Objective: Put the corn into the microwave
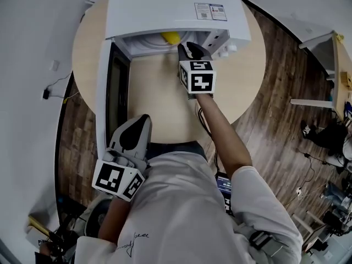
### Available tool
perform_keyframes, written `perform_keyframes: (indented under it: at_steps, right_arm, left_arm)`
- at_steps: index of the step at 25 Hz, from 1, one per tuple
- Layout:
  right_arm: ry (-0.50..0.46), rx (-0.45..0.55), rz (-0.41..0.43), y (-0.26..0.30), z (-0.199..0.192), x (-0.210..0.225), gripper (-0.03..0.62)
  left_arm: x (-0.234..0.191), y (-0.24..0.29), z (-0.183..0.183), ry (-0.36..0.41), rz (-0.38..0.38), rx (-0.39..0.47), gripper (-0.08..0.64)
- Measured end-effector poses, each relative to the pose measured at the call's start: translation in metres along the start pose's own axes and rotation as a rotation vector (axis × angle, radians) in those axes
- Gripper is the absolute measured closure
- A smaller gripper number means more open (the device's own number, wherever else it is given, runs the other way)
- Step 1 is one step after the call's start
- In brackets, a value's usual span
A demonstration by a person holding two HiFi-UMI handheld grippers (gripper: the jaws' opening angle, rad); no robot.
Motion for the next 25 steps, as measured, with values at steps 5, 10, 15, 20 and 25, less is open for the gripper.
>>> perform_keyframes:
  at_steps: [5,10,15,20,25]
  right_arm:
    - [0.045,-0.016,0.036,-0.016,-0.001,0.000,0.505]
    - [0.070,-0.034,0.073,-0.036,-0.001,-0.002,0.509]
    - [0.088,-0.030,0.067,-0.056,0.002,-0.005,0.548]
    - [0.086,-0.030,0.071,-0.075,0.003,-0.008,0.560]
    - [0.091,-0.031,0.070,-0.091,0.002,-0.012,0.569]
  left_arm:
    - [0.000,-0.004,0.005,0.000,-0.017,0.016,0.569]
    - [0.002,-0.009,0.006,-0.001,-0.031,0.025,0.569]
    - [-0.001,-0.015,0.006,0.006,-0.039,0.023,0.569]
    - [-0.002,-0.018,0.004,0.009,-0.042,0.027,0.569]
    - [-0.001,-0.020,0.002,0.065,-0.053,0.025,0.569]
Point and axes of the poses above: the fingertips, and each gripper's own axes: y forward along the fingers, x to its right, z out of its top, the point moved 10 cm from there along -y, backward along the fingers, and after that the axes turned 13 degrees about x, right-handed, at the moved point
